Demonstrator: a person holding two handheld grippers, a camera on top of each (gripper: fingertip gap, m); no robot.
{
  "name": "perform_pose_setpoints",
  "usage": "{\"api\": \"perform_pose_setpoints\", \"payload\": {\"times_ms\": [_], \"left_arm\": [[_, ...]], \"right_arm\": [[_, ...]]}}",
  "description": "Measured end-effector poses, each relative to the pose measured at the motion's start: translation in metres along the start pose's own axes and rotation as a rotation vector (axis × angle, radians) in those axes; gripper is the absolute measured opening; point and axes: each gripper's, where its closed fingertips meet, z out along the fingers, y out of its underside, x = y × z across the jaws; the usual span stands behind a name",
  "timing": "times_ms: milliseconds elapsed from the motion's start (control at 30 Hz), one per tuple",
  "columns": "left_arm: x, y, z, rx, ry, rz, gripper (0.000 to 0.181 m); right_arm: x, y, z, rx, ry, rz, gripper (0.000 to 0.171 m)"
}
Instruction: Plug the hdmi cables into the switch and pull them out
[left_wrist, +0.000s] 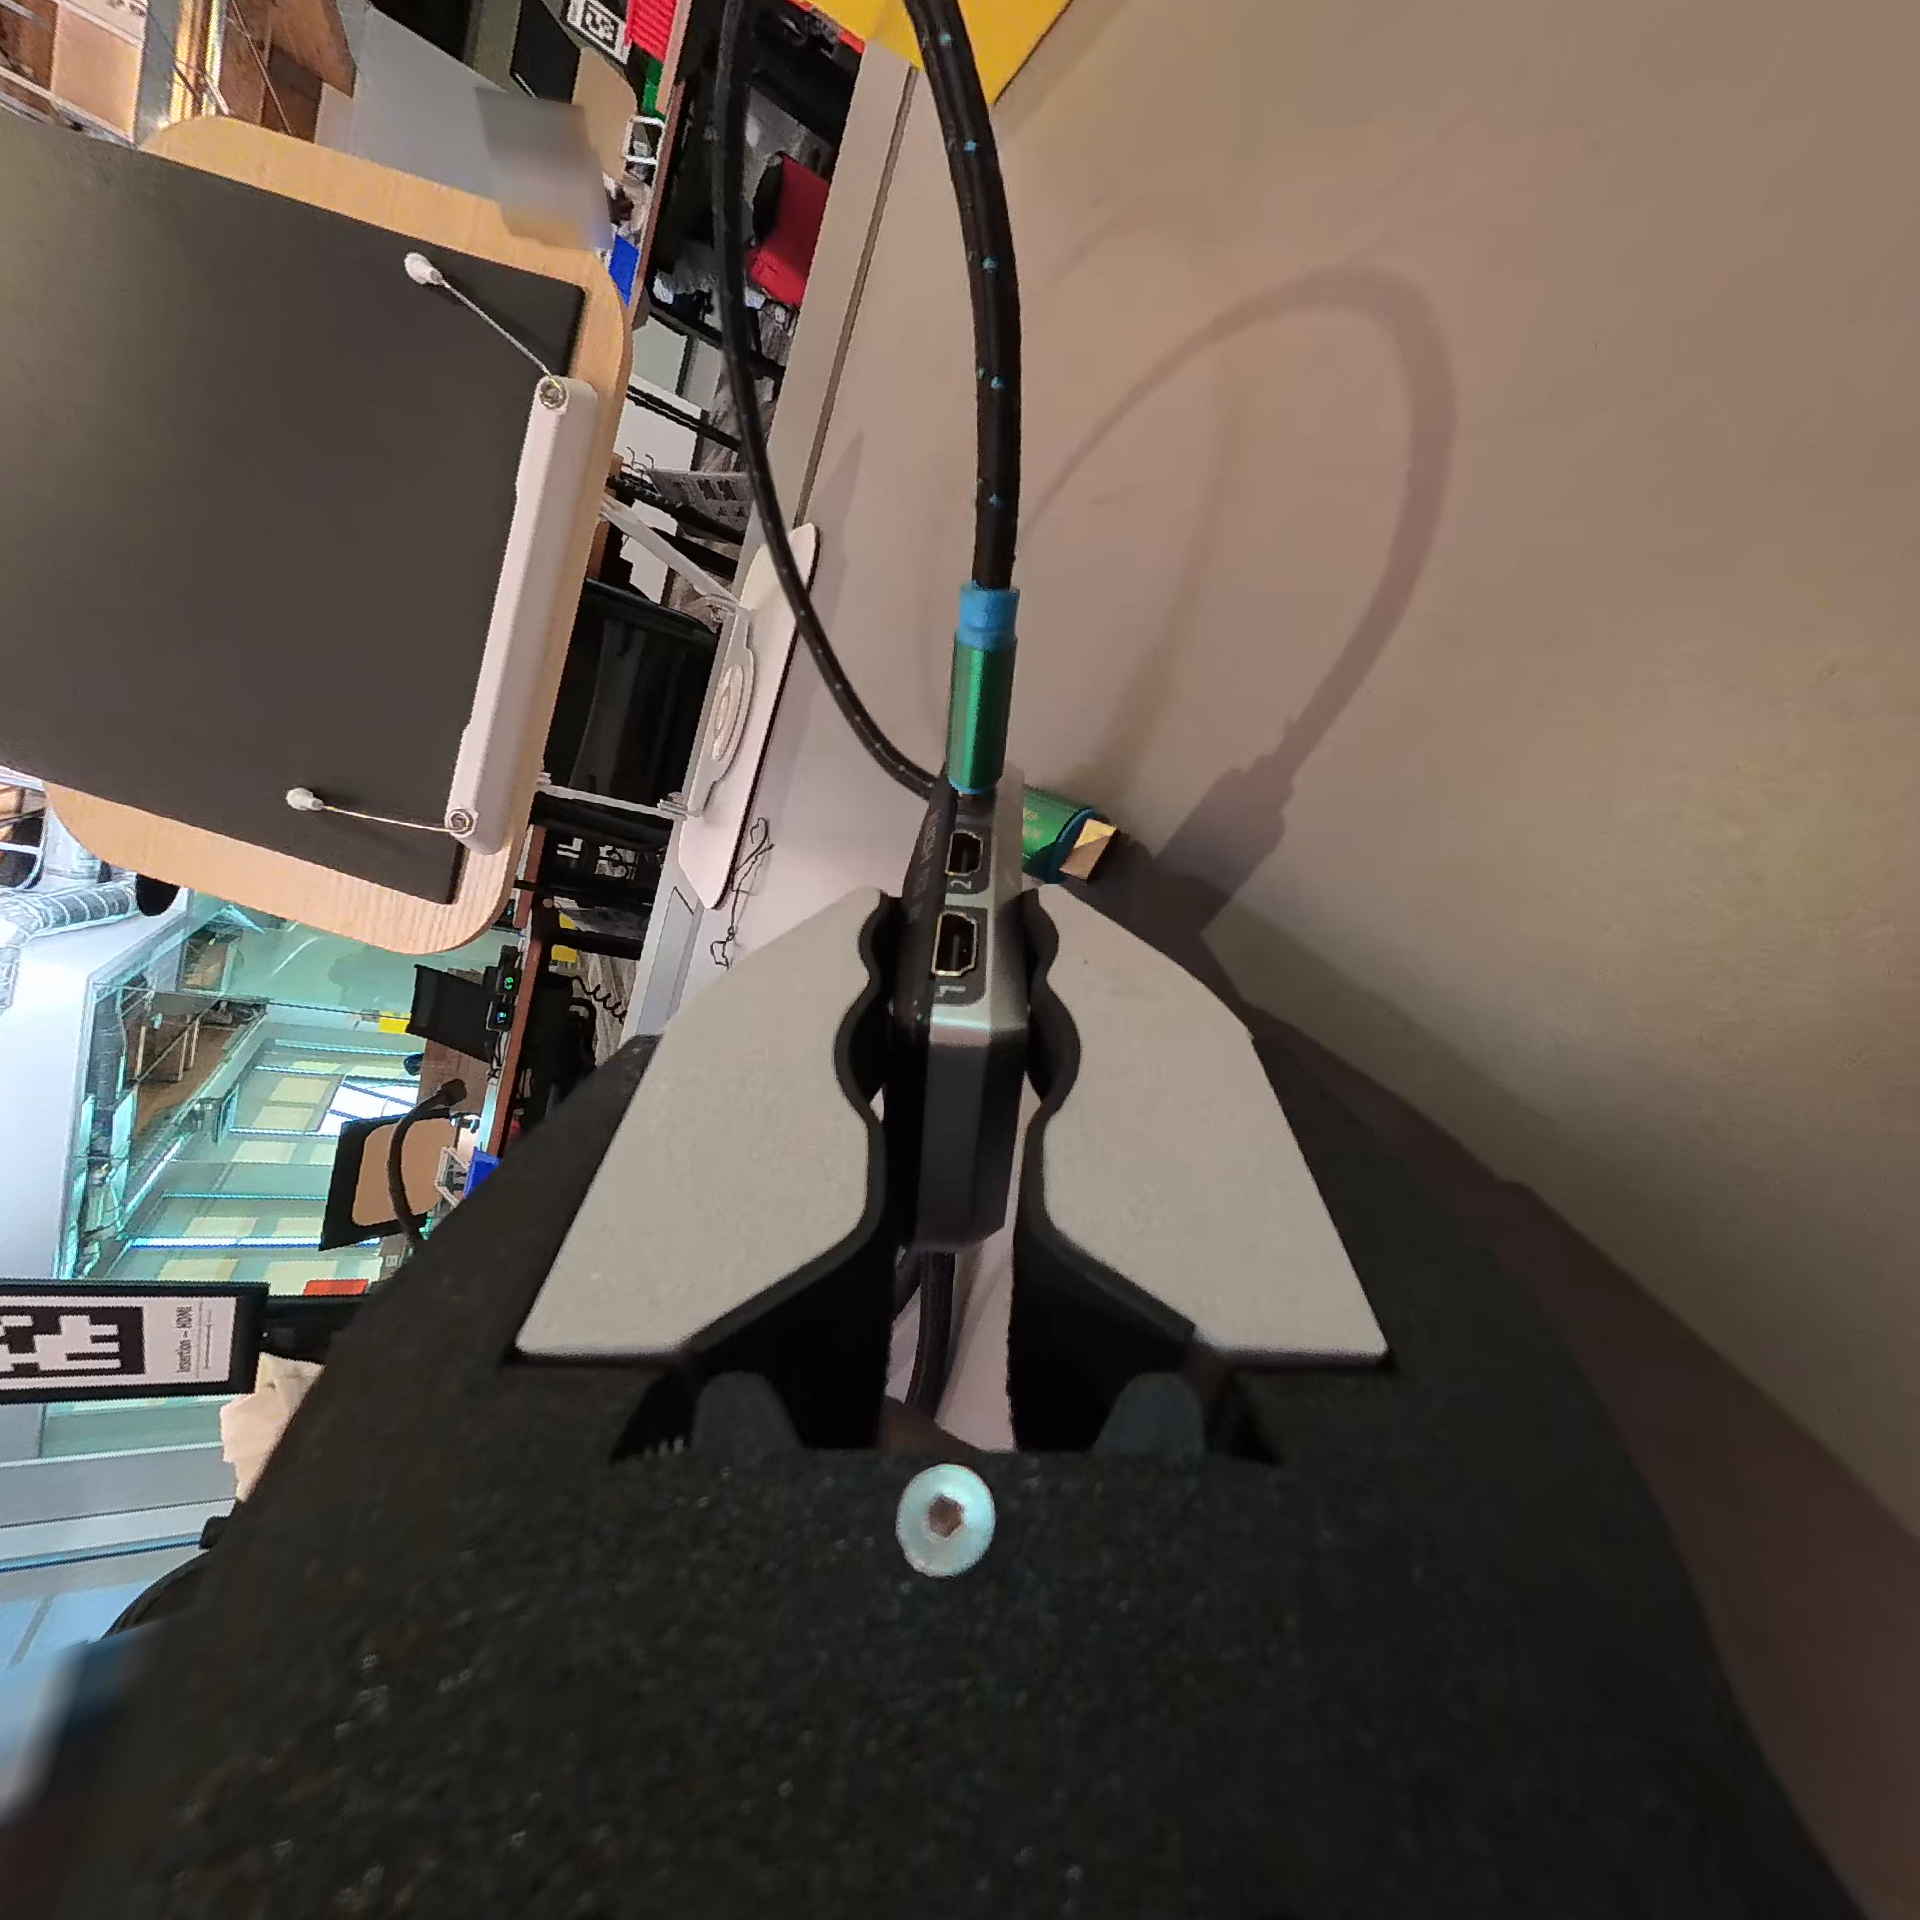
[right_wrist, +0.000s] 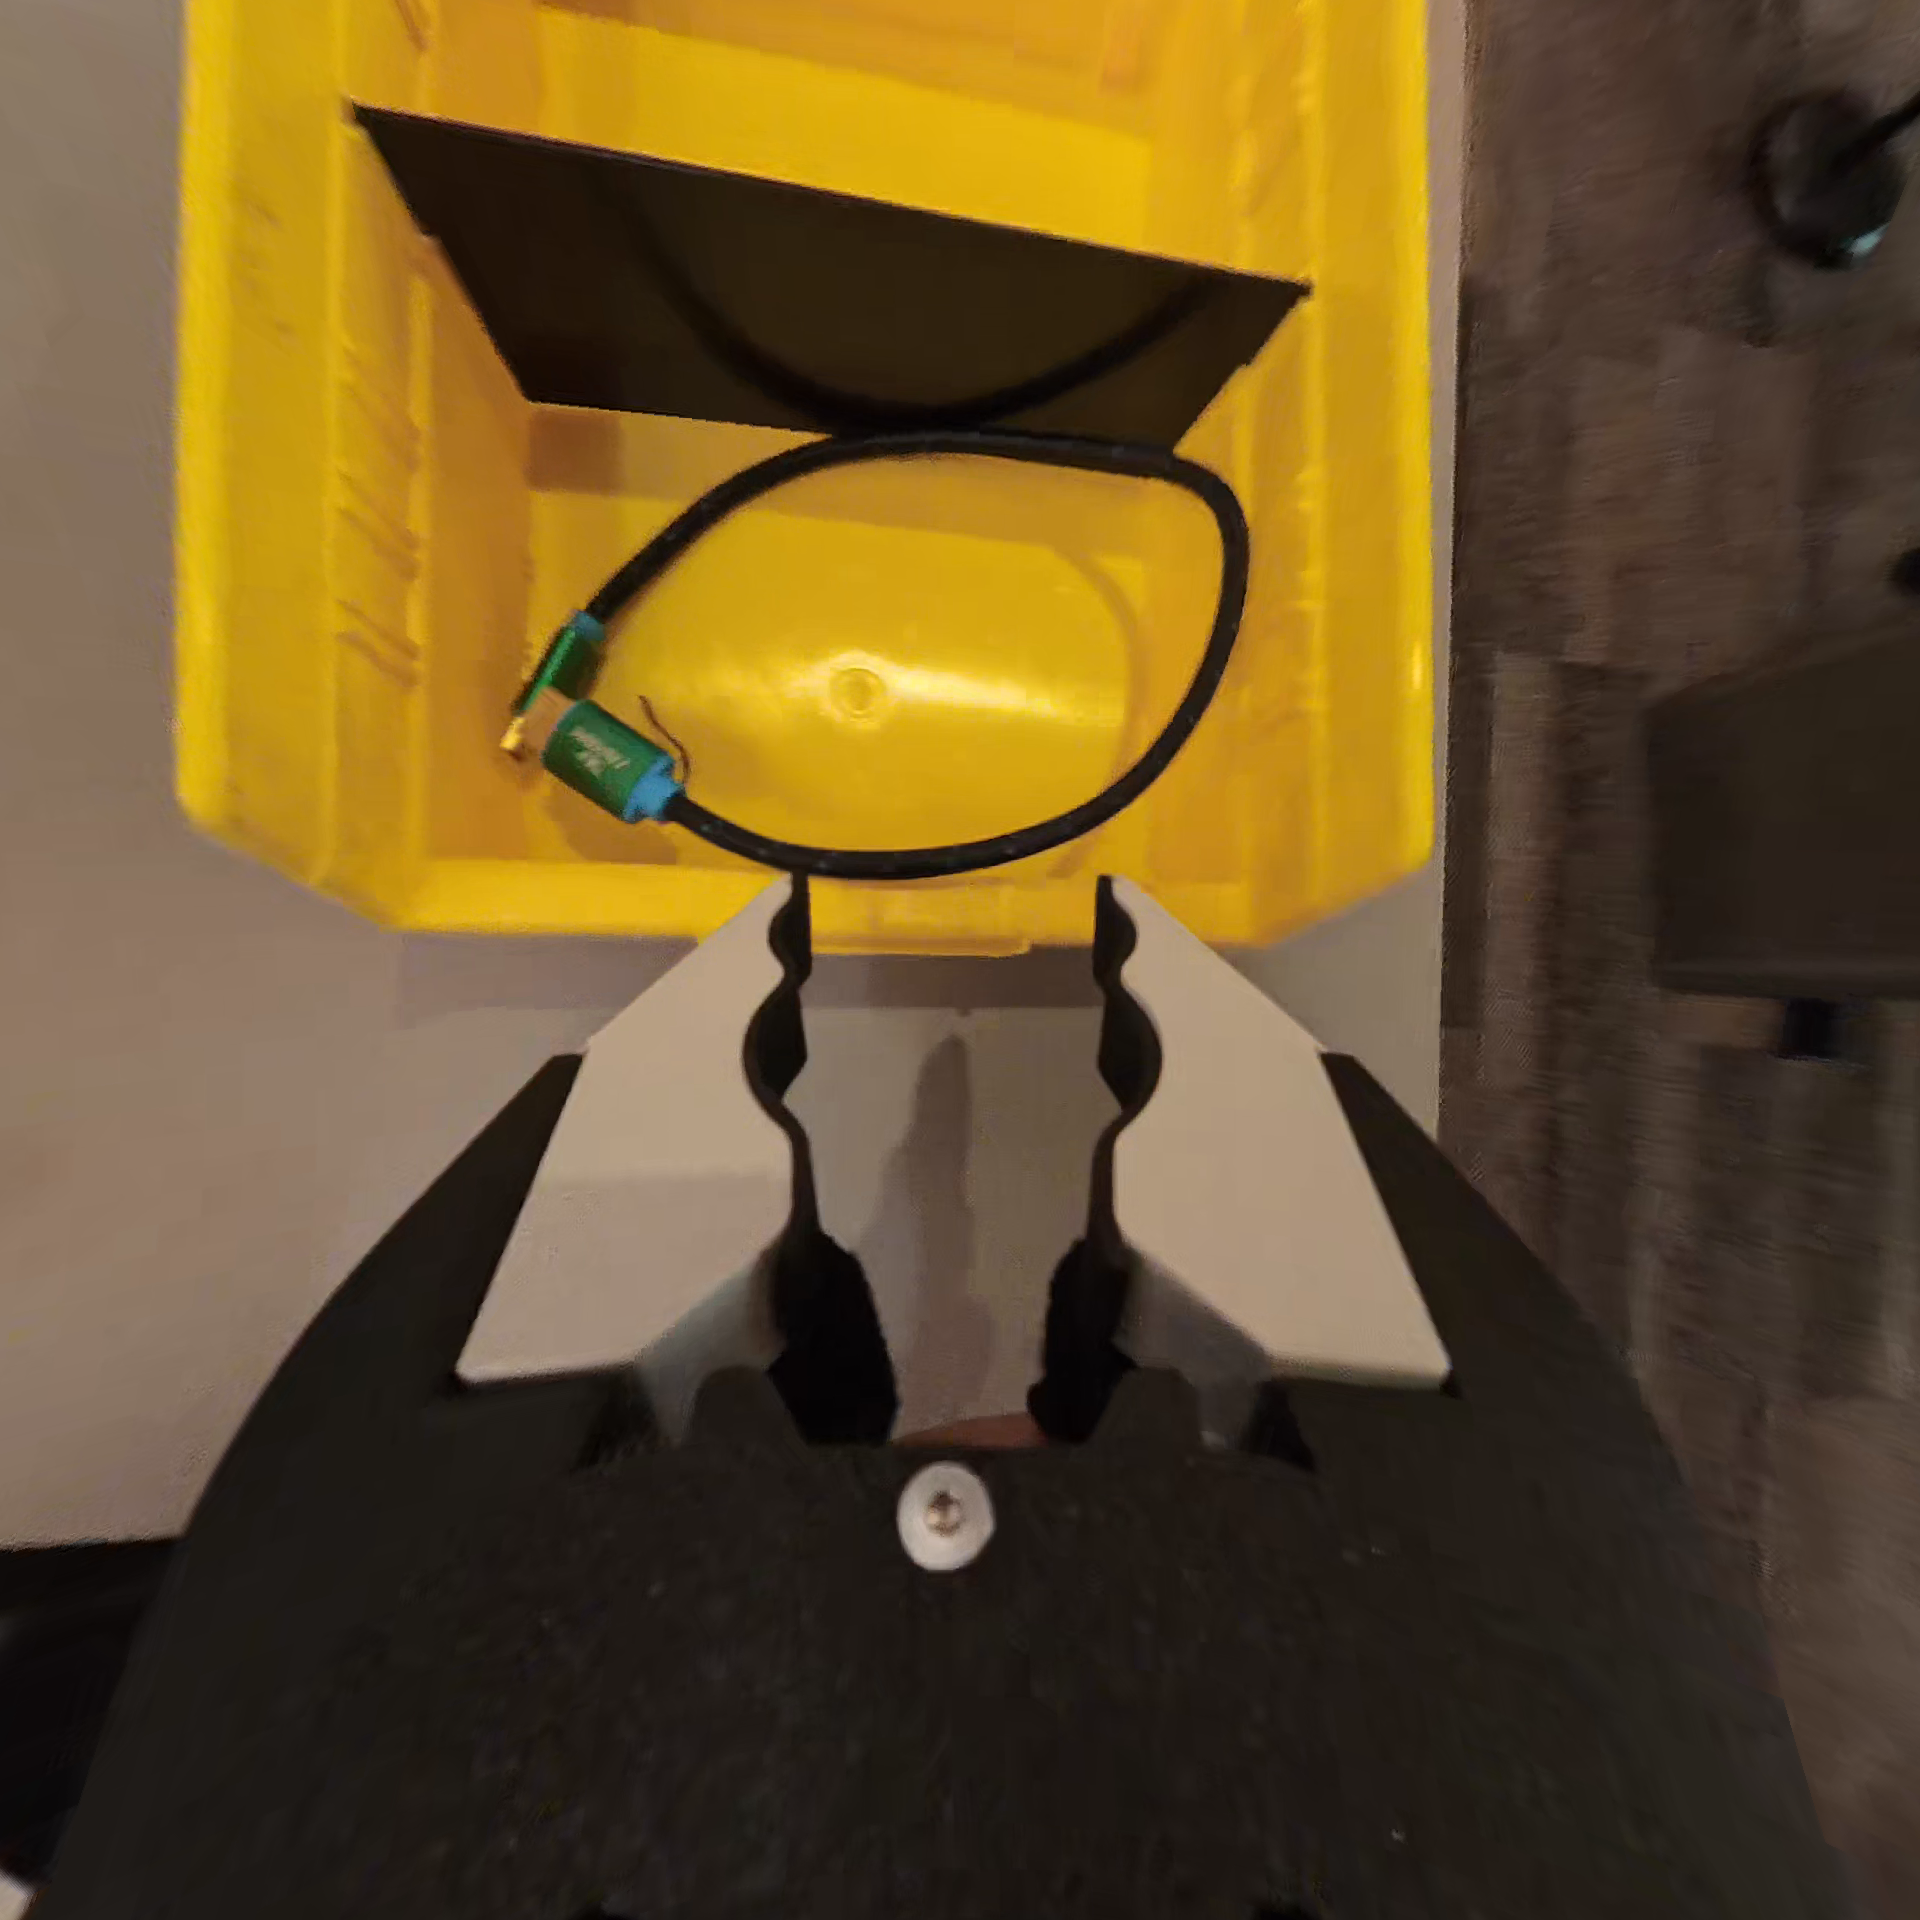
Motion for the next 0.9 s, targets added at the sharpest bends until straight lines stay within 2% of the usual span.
{"api": "perform_pose_setpoints", "payload": {"times_ms": [100, 233, 300, 400, 500, 667, 767, 900], "left_arm": [[-0.003, -0.004, -0.003, 0.030, -0.018, -0.012, 0.022], [-0.016, -0.015, -0.011, 0.095, -0.046, -0.090, 0.022], [-0.021, -0.020, -0.014, 0.121, -0.057, -0.117, 0.022], [-0.022, -0.024, -0.017, 0.140, -0.065, -0.122, 0.022], [-0.018, -0.027, -0.020, 0.149, -0.062, -0.111, 0.021], [-0.008, -0.034, -0.025, 0.169, -0.051, -0.074, 0.021], [-0.006, -0.030, -0.022, 0.144, -0.039, -0.069, 0.021], [-0.005, -0.028, -0.017, 0.097, -0.010, -0.088, 0.022]], "right_arm": [[-0.032, -0.015, -0.014, 0.073, -0.131, -0.037, 0.054], [-0.157, -0.050, -0.075, 0.364, -0.725, -0.199, 0.054], [-0.216, -0.046, -0.087, 0.395, -0.877, -0.286, 0.054], [-0.288, -0.042, -0.067, 0.440, -0.862, -0.350, 0.054], [-0.334, -0.046, -0.049, 0.523, -0.838, -0.247, 0.054], [-0.357, -0.050, -0.038, 0.505, -0.871, -0.132, 0.047], [-0.359, -0.051, -0.034, 0.504, -0.829, -0.155, 0.023], [-0.355, -0.051, -0.034, 0.501, -0.793, -0.148, 0.021]]}}
